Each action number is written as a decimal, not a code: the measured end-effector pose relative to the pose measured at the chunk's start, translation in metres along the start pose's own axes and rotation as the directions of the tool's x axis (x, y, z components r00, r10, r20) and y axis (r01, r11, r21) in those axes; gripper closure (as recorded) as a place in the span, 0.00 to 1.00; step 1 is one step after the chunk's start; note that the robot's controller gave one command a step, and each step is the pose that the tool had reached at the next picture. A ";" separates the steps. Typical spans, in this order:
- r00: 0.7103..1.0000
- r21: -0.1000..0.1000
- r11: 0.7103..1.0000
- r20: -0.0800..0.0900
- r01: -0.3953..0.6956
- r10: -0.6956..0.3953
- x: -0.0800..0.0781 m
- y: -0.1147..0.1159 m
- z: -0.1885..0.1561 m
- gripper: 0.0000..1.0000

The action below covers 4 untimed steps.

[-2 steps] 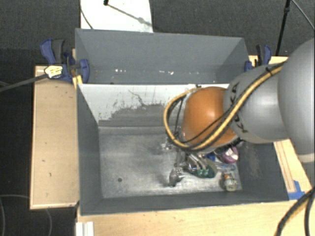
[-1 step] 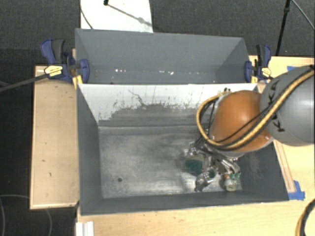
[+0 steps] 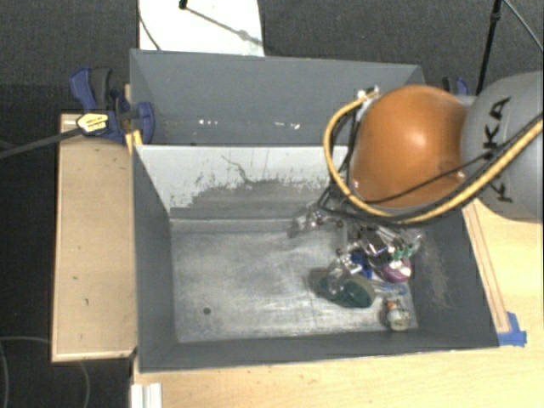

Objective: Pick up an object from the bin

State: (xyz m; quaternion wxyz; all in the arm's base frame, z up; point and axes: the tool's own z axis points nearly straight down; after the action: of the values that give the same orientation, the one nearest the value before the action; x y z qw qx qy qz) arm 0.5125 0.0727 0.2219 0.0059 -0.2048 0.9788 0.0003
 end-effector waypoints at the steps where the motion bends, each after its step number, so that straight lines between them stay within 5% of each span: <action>1: 0.988 -0.005 0.988 -0.015 0.152 -0.152 -0.001 -0.050 0.111 0.00; 2: 0.959 -0.006 0.959 -0.004 0.282 -0.282 0.030 -0.081 0.150 0.00; 3: 0.960 -0.004 0.960 -0.003 0.280 -0.280 0.029 -0.081 0.149 1.00; 4: 0.961 -0.003 0.961 -0.007 0.276 -0.276 0.030 -0.083 0.150 0.00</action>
Offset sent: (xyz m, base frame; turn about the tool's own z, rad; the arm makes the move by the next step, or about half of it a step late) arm 0.0234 -0.0435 -0.1082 -0.1556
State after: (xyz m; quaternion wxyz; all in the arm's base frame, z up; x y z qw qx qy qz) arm 0.5199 -0.0145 0.0717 0.0020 -0.3393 0.9407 -0.0001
